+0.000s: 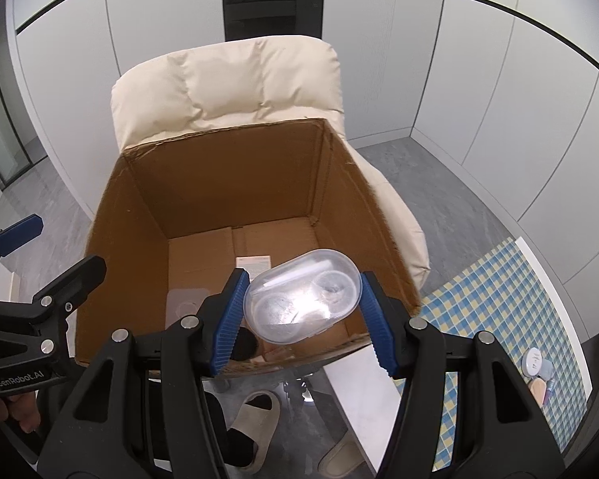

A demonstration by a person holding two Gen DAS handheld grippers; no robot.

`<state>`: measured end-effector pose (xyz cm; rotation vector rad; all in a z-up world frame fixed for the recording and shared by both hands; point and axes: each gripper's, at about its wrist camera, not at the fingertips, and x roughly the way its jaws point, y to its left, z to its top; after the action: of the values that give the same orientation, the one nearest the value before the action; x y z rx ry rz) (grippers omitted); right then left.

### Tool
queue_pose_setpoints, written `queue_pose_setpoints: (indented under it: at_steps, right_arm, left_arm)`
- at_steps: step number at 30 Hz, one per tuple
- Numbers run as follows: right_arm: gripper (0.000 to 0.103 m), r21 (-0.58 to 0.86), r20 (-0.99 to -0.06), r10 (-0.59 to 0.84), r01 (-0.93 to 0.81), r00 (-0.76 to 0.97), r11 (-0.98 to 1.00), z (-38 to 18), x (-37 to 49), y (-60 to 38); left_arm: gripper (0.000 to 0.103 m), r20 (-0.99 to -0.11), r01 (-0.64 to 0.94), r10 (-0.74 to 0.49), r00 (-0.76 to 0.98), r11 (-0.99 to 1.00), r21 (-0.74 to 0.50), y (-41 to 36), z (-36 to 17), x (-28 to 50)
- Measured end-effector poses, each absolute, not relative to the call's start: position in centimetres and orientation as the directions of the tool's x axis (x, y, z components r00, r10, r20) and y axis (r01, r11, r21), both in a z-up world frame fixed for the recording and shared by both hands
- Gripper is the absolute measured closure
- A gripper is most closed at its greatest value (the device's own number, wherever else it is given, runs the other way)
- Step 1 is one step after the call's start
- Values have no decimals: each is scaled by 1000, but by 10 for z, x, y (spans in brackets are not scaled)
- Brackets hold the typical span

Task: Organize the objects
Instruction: 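Open the left gripper to drop the sponge while the right gripper releases the clear case into the box, then withdraw both open grippers from the box toward the checkered cloth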

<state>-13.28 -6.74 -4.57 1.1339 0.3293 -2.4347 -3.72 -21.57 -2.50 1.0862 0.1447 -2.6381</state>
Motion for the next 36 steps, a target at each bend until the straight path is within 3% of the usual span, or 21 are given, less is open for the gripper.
queue_pose_setpoints:
  at_steps: [19, 21, 24, 30, 36]
  right_arm:
    - [43, -49, -770, -306, 530, -561, -847, -48, -126, -120]
    - [28, -51, -766, -301, 521, -567, -852, -47, -126, -121]
    - [14, -61, -756, -288, 502, -587, -863, -45, -126, -121]
    - [0, -97, -762, -238, 470, -602, -877, -48, -129, -120]
    - [0, -86, -769, -230, 453, -596, -887, -48, -133, -113]
  left_arm:
    - [0, -711, 371, -267, -651, -928, 8, -261, -26, -13]
    - [0, -711, 377, -271, -649, -926, 9, -264, -26, -11]
    - [0, -709, 385, -273, -650, -923, 3, -267, -26, -9]
    - [0, -710, 388, -270, -650, -921, -5, -268, -25, -11]
    - [0, -713, 384, -265, -649, -923, -6, -267, -26, -13]
